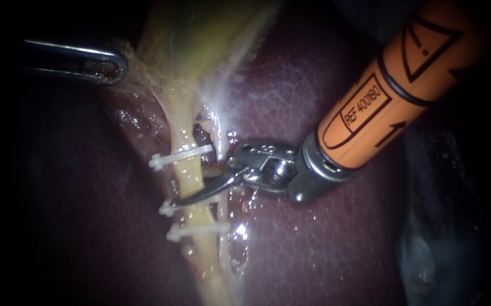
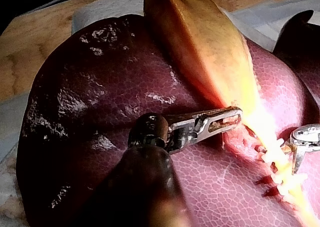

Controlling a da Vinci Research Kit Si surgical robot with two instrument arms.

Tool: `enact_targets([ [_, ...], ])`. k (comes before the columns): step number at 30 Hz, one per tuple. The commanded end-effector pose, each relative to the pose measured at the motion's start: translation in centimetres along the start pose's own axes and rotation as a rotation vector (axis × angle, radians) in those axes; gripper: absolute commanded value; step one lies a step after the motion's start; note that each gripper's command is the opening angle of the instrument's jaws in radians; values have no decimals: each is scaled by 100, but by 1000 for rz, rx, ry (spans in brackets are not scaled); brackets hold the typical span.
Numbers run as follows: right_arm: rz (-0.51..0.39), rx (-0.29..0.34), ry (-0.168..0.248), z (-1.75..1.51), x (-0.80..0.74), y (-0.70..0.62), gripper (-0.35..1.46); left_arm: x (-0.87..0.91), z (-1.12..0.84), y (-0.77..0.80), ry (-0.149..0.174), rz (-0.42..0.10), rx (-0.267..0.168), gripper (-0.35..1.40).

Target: Go to the cutting position left tube

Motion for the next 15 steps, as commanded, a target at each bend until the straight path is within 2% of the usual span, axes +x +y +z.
enact_targets([
  [1,0,18,7,1,-1,-1,135,0,0,0,0,0,0,-35],
  [8,12,103,55,15,2,-4,130,1,1,1,0,1,0,-35],
  [15,12,139,113,33,4,5,130,1,1,1,0,1,0,-35],
])
